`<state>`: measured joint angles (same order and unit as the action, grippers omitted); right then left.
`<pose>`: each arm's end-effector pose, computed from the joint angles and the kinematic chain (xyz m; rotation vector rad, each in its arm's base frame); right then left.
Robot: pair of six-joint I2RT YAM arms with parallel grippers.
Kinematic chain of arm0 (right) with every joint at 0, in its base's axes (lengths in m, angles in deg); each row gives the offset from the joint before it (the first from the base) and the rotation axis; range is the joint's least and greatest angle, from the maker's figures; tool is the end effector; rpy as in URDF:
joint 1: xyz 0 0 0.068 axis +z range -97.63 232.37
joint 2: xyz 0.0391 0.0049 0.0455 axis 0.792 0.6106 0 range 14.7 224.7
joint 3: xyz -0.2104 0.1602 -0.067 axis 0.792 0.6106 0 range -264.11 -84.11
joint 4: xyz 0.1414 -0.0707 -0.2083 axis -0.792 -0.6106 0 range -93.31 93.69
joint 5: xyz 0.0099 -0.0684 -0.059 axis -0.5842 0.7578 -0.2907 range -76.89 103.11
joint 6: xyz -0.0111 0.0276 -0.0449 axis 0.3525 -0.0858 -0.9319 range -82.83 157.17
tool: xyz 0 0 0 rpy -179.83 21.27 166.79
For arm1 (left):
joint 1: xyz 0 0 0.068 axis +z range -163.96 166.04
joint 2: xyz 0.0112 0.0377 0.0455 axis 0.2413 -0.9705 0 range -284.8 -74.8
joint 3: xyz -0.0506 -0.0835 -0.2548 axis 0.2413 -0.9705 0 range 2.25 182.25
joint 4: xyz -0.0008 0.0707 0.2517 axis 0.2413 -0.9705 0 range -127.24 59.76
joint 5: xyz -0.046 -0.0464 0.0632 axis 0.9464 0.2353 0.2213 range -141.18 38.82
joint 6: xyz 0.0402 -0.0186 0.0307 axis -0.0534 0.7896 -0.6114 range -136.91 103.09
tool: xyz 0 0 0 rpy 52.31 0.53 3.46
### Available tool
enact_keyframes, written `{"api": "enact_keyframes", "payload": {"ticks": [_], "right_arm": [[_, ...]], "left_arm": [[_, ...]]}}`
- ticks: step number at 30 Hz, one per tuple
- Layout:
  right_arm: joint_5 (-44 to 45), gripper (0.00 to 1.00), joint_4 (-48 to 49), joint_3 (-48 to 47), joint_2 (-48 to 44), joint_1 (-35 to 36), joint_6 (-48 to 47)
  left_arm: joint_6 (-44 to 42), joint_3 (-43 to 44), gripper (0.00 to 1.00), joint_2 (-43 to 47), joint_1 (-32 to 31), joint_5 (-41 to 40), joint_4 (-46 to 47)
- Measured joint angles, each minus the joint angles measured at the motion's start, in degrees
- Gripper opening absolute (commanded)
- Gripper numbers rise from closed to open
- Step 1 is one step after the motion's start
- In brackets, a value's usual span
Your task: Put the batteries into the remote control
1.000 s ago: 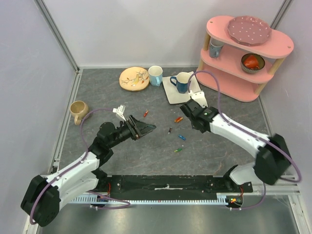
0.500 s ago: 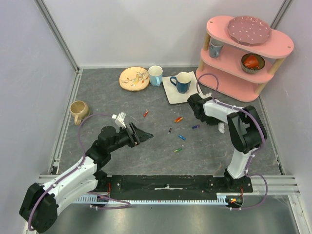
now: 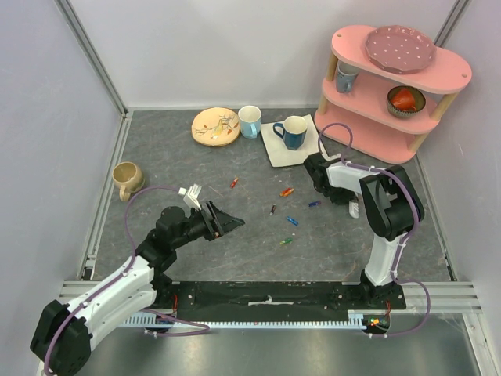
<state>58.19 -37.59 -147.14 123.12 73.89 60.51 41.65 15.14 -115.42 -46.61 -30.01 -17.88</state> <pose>0.3106 0.0954 0.1327 0.0732 2.6208 -0.9767 0.1342 -0.1013 0.1961 -0.1761 2.0759 -1.3927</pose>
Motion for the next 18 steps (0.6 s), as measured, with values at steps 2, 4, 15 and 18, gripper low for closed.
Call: {"api": "enact_keyframes", "payload": {"ticks": [2, 4, 15, 18], "right_arm": [[-0.26, 0.38, 0.04, 0.0, -0.02, 0.0, 0.0], [-0.81, 0.45, 0.15, 0.02, -0.13, -0.02, -0.04], [-8.17, 0.63, -0.17, 0.04, -4.52, -0.22, 0.68], [-11.39, 0.64, -0.61, 0.0, -7.89, -0.13, 1.6]], "left_arm": [[-0.02, 0.0, 0.7, -0.02, 0.0, 0.0, 0.0], [-0.04, 0.0, 0.7, -0.11, 0.0, 0.0, -0.02], [-0.17, -0.04, 0.78, -0.13, 0.0, -0.02, -0.2], [-1.05, 0.07, 0.84, 0.02, 0.0, -0.17, -1.66]]}}
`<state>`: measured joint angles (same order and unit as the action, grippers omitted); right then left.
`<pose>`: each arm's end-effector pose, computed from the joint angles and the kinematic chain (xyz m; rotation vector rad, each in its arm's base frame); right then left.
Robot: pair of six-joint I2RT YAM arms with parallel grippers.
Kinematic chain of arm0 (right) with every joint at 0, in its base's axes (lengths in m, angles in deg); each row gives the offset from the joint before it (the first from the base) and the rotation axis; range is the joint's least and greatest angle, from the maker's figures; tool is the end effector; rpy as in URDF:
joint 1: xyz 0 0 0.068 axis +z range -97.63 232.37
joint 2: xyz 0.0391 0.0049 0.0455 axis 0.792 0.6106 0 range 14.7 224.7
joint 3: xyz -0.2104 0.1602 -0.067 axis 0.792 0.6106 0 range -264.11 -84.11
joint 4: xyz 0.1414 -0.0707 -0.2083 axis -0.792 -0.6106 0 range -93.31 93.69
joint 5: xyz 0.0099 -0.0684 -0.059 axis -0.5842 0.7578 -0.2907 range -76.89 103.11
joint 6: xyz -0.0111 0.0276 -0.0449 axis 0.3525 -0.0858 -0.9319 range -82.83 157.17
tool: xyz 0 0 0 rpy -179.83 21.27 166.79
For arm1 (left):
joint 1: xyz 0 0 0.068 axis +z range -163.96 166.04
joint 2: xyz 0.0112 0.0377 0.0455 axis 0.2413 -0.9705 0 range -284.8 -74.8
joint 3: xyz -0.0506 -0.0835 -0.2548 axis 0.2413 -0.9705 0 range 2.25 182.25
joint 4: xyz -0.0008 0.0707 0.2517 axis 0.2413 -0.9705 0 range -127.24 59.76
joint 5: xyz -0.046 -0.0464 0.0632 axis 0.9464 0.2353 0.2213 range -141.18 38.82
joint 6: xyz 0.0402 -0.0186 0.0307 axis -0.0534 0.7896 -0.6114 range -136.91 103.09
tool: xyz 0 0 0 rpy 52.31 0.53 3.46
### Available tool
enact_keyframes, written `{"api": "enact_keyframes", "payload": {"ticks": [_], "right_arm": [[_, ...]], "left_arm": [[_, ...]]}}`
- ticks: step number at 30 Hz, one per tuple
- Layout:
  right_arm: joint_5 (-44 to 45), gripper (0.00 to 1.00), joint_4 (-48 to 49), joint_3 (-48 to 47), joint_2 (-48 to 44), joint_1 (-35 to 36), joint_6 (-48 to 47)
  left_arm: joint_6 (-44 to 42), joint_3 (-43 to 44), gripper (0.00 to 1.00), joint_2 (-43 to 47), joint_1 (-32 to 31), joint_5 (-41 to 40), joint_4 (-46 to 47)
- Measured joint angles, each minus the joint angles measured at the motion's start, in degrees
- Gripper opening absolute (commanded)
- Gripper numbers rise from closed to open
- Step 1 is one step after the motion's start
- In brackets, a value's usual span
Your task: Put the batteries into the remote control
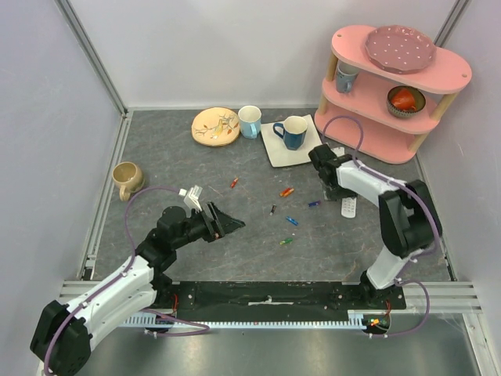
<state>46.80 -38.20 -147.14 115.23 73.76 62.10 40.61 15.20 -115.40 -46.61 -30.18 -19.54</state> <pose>0.3035 0.0977 0.1697 0.1575 2.6677 -0.6461 0.1336 -0.1009 0.1935 -0.1697 2.1004 -1.3679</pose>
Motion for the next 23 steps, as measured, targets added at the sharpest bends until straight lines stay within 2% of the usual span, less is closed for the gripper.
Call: {"api": "enact_keyframes", "payload": {"ticks": [3, 6, 10, 13, 18, 23], "right_arm": [[-2.82, 0.64, -0.42, -0.02, -7.23, 0.57, 0.79], [-6.29, 0.67, 2.8, 1.88, -19.52, 1.31, 1.53], [-13.25, 0.73, 11.65, 13.66, -41.07, 2.51, 2.86], [-17.42, 0.76, 16.31, 24.28, -52.89, 3.45, 4.87], [-21.77, 0.78, 19.93, 35.34, -60.7, 6.45, 7.61], [-23.47, 0.79, 22.14, 37.09, -61.33, 8.09, 8.04]], "left_arm": [[-1.31, 1.2, 0.88, 0.04, 0.0, -1.46, -4.42], [-2.56, 3.93, 0.9, -1.14, 0.0, -4.0, -9.22], [-4.66, 9.03, 0.91, -4.79, 0.0, -8.11, -16.48], [-6.32, 11.91, 0.91, -6.25, 0.0, -11.82, -21.86], [-7.89, 13.03, 0.91, -4.79, 0.02, -16.81, -27.17], [-8.52, 13.73, 0.89, -4.33, 0.0, -18.38, -29.16]]}}
